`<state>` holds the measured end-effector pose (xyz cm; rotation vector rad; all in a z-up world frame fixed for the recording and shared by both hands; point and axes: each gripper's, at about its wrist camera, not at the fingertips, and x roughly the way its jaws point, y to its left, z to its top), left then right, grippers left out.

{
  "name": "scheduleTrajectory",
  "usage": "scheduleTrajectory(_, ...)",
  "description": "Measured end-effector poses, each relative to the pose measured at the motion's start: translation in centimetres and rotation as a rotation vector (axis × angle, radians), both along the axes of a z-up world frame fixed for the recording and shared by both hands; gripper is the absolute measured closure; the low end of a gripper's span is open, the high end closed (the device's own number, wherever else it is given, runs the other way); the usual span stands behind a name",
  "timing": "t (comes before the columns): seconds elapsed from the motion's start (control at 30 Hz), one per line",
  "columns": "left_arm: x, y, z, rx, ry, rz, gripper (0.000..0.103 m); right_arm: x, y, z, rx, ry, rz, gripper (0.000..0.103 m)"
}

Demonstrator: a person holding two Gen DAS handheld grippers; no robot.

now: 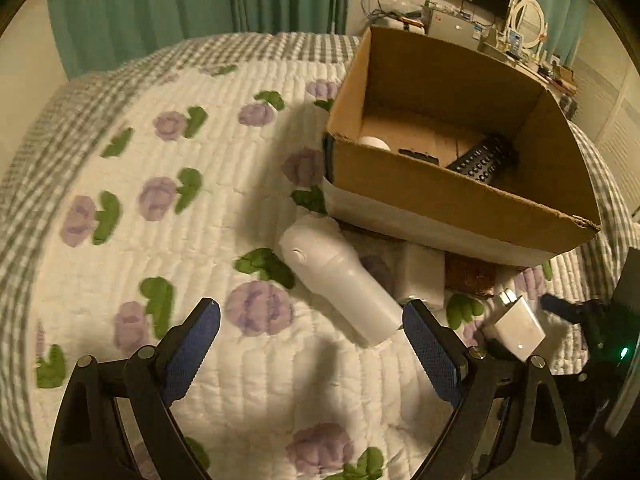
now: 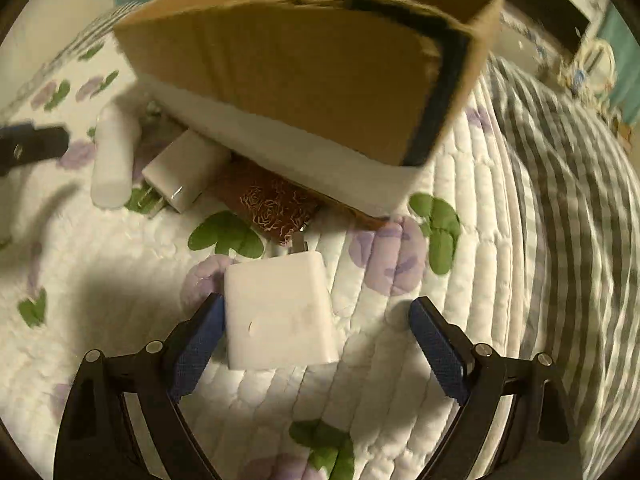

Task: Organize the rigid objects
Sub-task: 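Grasp the white square charger with the right tool while the left tool grasps the white plastic bottle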

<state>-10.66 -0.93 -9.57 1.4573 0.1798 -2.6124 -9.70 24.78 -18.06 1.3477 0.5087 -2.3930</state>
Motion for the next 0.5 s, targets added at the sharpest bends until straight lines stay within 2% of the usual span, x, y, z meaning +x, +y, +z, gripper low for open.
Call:
scheduleTrajectory(0.07,-0.4,-0.1,-0.3,0.011,-0.004,0.008,0.009,0.2,-0.4,-0.4,0.018,0.004,0.022,0.027)
scheduleTrajectory(0.1,-0.5,-0.2,-0.4,0.013,-0.004,0.011,0.009,0.3,-0.6,-0.6,0.022,-0.001,0.039,0.037)
scheduleTrajectory(0.13,-0.6,-0.2,-0.4,0.019,-0.003,0.012,0.009,0.3,-0.7,-0.5,0.015,0.003,0.049,0.053)
scheduleTrajectory(0.2,-0.7,-0.1,-0.4,0.03,0.003,0.006,0.009,0.5,-0.6,-0.1,-0.008,-0.004,0.051,0.053)
scheduleTrajectory(0.27,-0.9,0.0,-0.4,0.022,0.008,0.01,0.009,0.5,0.3,0.9,-0.06,-0.003,0.002,0.053)
scheduleTrajectory(0.4,-2.2,-0.5,-0.9,0.032,0.01,0.053,0.009,-0.2,2.9,2.7,-0.058,0.019,-0.15,0.053)
scheduleTrajectory(0.5,-3.3,-0.7,-1.6,0.049,0.003,0.089,0.01,-0.8,4.7,3.8,-0.047,0.051,-0.202,0.053)
